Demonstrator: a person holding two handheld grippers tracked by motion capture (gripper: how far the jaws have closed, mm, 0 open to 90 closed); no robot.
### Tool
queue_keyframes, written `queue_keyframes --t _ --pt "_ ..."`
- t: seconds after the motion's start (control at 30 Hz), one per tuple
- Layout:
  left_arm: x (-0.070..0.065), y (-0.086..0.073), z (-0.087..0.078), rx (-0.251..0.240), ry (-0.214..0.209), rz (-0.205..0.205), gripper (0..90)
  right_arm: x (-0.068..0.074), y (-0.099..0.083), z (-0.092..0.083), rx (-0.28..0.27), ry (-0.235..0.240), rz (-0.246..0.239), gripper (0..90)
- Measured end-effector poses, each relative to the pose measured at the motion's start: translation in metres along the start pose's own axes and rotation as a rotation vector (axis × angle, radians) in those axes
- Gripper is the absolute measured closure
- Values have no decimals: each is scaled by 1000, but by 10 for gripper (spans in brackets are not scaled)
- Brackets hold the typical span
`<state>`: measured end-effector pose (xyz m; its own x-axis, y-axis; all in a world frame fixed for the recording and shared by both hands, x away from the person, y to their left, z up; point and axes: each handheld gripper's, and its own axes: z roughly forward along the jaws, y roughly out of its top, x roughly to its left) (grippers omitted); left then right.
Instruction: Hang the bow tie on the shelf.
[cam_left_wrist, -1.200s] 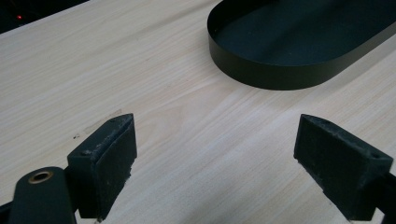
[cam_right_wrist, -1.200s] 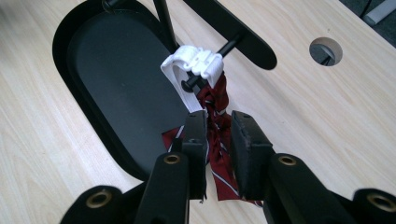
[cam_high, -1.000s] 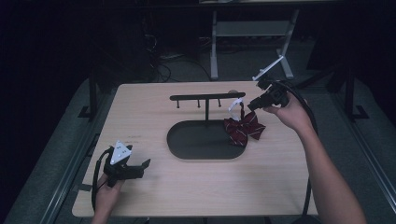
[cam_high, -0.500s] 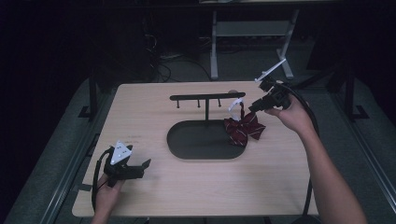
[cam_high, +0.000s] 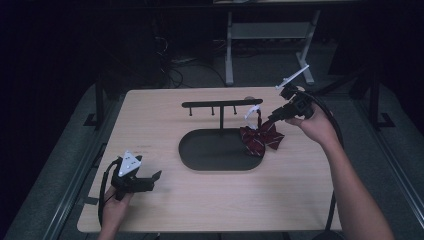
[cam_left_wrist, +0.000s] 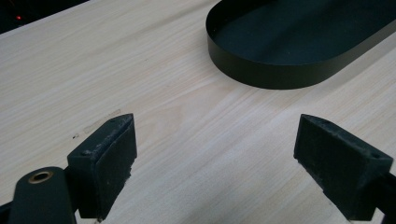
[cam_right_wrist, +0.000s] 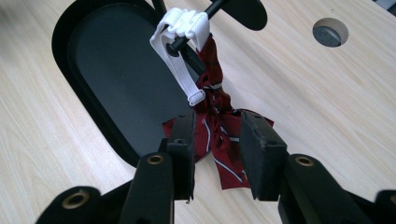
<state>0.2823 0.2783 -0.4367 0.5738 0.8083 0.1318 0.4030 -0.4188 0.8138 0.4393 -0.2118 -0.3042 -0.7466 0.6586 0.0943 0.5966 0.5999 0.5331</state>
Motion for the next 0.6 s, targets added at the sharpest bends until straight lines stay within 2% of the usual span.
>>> queue_keyframes --t 0.6 --pt "-1 0 -2 -3 0 6 131 -5 -18 3 -6 10 34 602"
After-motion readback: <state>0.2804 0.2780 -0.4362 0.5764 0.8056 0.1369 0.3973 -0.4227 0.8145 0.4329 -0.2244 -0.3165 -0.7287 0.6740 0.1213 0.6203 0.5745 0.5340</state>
